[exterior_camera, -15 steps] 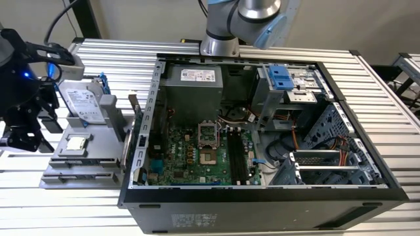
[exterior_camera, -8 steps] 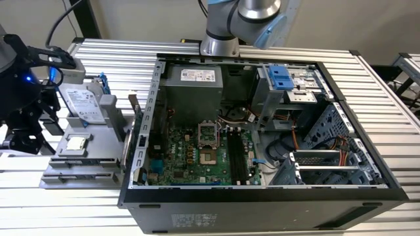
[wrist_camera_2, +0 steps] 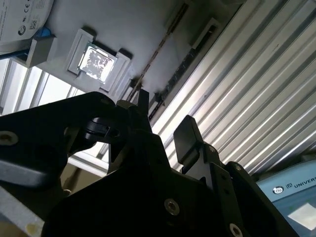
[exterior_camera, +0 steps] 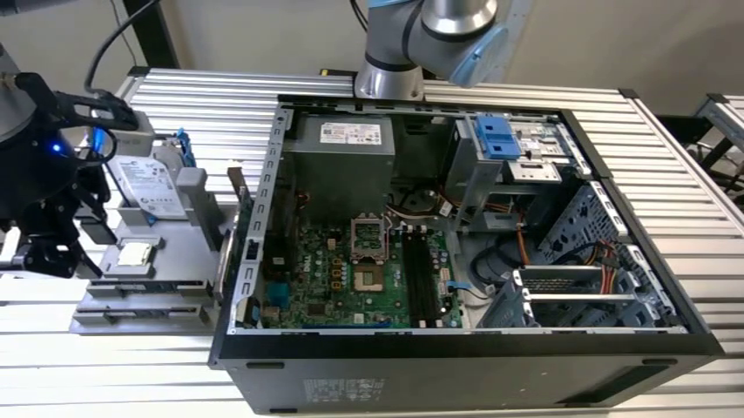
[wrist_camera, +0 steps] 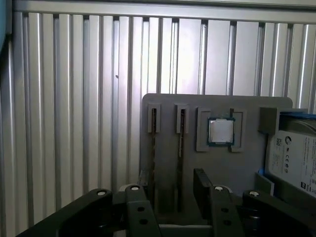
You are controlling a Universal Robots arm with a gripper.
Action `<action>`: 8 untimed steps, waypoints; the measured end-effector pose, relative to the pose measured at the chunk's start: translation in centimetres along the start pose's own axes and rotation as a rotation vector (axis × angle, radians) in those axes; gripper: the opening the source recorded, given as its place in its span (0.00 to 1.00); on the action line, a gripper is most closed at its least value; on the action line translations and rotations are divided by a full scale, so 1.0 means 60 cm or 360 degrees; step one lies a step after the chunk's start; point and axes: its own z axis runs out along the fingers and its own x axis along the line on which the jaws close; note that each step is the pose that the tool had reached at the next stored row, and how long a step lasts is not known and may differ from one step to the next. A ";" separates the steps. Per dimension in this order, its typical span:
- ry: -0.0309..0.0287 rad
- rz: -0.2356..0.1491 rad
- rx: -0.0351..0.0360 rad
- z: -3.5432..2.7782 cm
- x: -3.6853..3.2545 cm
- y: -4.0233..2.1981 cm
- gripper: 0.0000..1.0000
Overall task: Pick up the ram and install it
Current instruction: 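Pick up the ram and move it above insertion slot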
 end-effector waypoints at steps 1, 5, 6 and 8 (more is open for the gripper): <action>0.00000 0.0000 0.0001 0.002 0.000 0.000 1.00; 0.00000 0.0000 0.0002 0.008 0.000 0.000 1.00; 0.00001 0.0000 0.0002 0.009 0.000 0.000 1.00; 0.00000 0.0000 0.0002 0.013 0.000 0.000 1.00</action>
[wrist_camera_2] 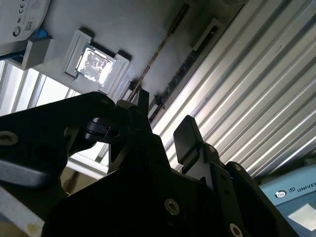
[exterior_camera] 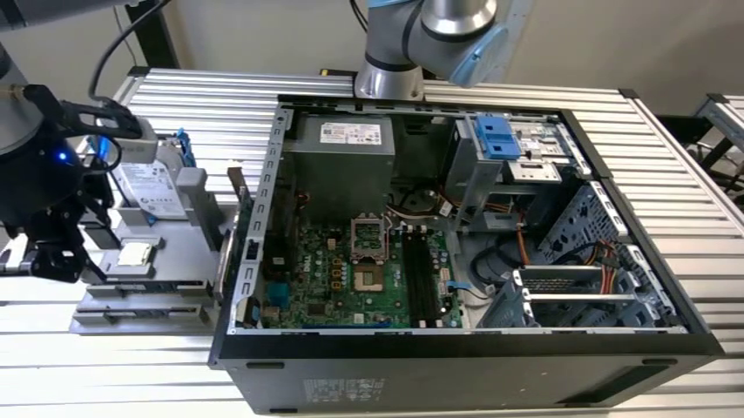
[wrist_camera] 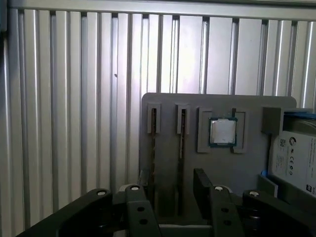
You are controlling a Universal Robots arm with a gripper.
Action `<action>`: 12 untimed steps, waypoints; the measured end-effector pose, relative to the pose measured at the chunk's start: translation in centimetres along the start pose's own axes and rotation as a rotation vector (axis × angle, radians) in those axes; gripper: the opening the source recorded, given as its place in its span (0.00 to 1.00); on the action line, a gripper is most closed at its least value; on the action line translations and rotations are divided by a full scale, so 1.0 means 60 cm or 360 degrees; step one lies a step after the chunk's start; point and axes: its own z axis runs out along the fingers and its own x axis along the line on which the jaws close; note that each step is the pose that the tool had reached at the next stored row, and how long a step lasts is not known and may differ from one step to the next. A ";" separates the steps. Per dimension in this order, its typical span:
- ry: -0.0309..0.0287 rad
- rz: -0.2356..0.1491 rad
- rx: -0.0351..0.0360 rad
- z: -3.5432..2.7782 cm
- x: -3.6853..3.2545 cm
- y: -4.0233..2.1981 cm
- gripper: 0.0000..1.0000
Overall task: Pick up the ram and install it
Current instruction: 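Pick up the ram and move it above insertion slot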
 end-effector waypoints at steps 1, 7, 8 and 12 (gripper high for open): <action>0.00000 0.0000 0.0000 0.002 0.000 0.000 1.00; 0.00001 0.0000 0.0000 0.012 0.000 0.000 1.00; 0.00001 0.0000 0.0000 0.014 0.000 0.000 1.00; 0.00000 0.0000 0.0000 0.021 0.000 0.000 1.00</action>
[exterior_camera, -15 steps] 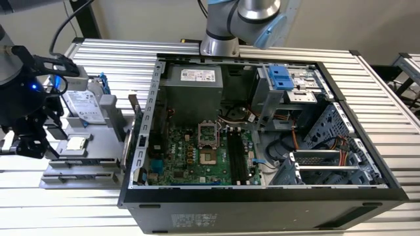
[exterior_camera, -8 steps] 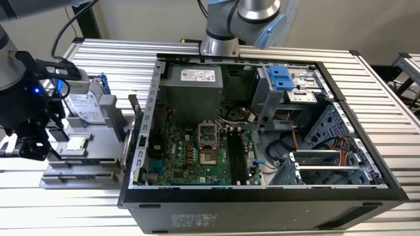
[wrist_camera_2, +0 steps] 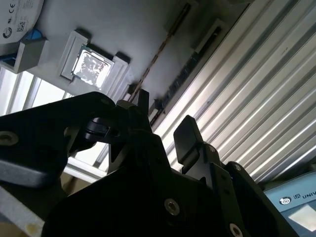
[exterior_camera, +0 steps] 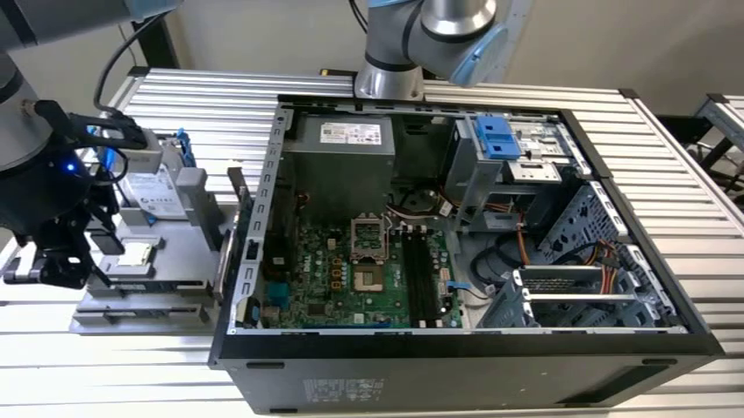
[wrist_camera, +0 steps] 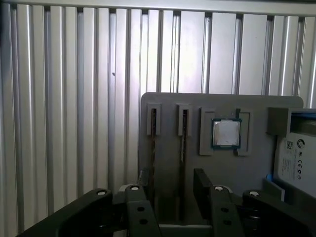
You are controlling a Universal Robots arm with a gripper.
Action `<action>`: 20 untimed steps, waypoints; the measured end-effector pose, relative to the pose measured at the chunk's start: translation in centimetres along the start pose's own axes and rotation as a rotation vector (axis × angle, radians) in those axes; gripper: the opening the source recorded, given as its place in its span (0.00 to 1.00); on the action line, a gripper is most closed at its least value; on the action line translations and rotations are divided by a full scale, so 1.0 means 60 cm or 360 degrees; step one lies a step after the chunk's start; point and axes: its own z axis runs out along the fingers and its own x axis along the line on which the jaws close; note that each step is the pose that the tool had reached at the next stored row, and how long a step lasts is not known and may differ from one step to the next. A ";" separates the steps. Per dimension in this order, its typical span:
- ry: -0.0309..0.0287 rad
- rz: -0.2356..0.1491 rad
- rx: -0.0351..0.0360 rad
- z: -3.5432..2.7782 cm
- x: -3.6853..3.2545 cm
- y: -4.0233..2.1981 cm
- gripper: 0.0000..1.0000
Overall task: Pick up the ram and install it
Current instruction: 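Pick up the ram and move it above insertion slot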
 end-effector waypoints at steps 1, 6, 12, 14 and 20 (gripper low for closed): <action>0.00001 0.0000 0.0000 0.002 0.000 0.000 1.00; 0.00001 0.0000 0.0000 0.009 0.003 0.000 1.00; 0.00000 0.0000 0.0000 0.018 0.007 0.000 1.00; -0.00002 0.0000 0.0000 0.021 0.008 0.000 1.00; 0.00000 0.0000 0.0000 0.029 0.013 0.000 1.00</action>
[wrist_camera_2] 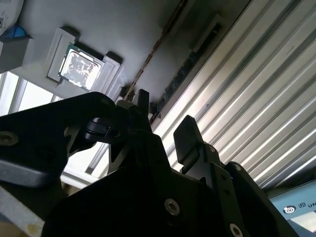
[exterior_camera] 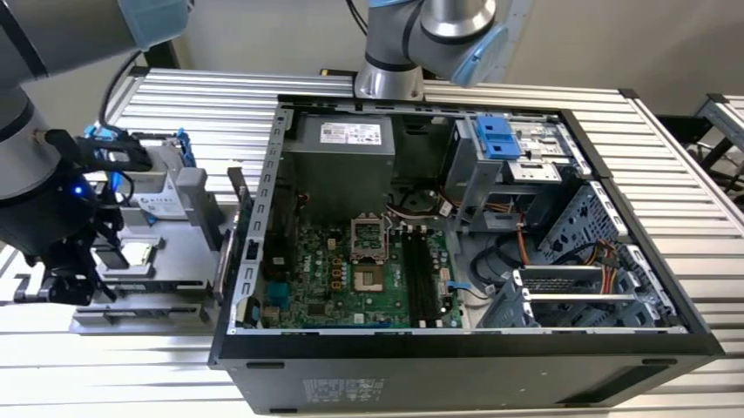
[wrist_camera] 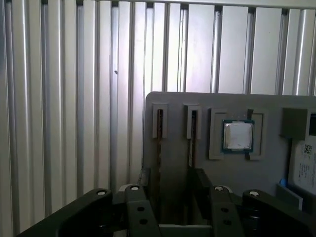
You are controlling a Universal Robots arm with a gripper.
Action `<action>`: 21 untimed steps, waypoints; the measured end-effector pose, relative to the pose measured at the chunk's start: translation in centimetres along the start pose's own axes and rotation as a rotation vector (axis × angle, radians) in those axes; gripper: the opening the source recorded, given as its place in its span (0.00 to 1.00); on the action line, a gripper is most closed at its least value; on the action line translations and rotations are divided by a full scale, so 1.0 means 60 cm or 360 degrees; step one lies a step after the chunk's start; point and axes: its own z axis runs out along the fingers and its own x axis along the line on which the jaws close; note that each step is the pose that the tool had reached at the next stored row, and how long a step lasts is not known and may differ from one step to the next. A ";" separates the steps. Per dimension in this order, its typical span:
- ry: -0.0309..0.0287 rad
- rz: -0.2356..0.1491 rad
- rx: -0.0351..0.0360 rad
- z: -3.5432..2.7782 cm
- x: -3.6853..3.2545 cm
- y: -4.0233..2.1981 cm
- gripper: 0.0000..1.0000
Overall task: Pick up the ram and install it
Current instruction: 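Pick up the ram and move it above insertion slot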
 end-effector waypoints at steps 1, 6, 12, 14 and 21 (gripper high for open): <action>0.00000 0.0000 0.0000 0.001 0.001 0.000 1.00; 0.00001 0.0000 0.0000 0.008 0.005 0.000 1.00; 0.00001 0.0000 0.0000 0.015 0.011 0.000 1.00; -0.00002 0.0000 0.0000 0.018 0.013 0.000 1.00; -0.00001 0.0001 0.0000 0.029 0.015 0.000 1.00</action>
